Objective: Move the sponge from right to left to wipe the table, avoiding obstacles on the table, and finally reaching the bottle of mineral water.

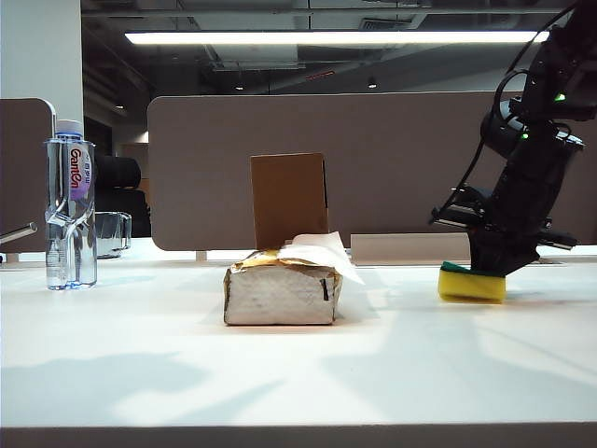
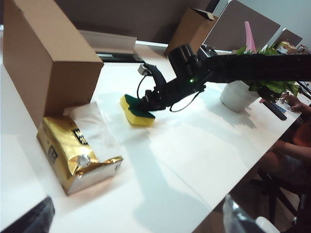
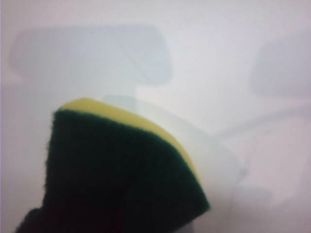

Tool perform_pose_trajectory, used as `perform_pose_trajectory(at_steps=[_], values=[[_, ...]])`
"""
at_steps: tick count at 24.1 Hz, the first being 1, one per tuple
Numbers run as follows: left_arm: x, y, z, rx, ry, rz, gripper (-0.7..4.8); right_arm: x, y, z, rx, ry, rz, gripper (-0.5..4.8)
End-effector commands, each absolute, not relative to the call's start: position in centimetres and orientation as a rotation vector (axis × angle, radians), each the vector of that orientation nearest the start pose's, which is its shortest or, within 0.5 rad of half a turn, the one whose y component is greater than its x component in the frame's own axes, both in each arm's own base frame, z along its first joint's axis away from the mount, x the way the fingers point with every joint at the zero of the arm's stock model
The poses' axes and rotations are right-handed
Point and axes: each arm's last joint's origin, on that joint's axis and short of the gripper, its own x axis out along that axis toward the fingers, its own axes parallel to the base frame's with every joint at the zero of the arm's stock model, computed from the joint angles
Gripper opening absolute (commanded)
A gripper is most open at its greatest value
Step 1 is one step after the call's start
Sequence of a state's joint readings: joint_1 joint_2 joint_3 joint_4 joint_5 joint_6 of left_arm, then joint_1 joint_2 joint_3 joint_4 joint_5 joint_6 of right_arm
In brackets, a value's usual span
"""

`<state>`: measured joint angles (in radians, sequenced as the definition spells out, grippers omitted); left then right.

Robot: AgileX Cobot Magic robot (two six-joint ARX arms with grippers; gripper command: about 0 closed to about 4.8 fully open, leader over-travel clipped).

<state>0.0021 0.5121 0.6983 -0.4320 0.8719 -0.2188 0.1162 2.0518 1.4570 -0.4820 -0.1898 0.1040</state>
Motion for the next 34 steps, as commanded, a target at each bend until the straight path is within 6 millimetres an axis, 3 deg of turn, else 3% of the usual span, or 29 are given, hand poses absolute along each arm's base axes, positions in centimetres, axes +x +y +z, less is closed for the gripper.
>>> perform_pose_trajectory(at_steps=[1, 7, 34], values=[[10.3, -2.2, 32.1, -0.295, 0.29, -0.848, 4.7, 38.9, 5.5, 12.9, 0.141, 1.349, 0.209, -0.07], [10.3, -2.2, 32.0, -0.295, 0.291, -0.848, 4.7, 35.3, 5.0, 11.8, 0.198, 1.3, 0.187, -0.07], [10.3, -2.2, 32.1, -0.297, 0.29, -0.851, 4.7, 17.8, 3.1, 11.5, 0.461, 1.294, 0.101, -0.07]])
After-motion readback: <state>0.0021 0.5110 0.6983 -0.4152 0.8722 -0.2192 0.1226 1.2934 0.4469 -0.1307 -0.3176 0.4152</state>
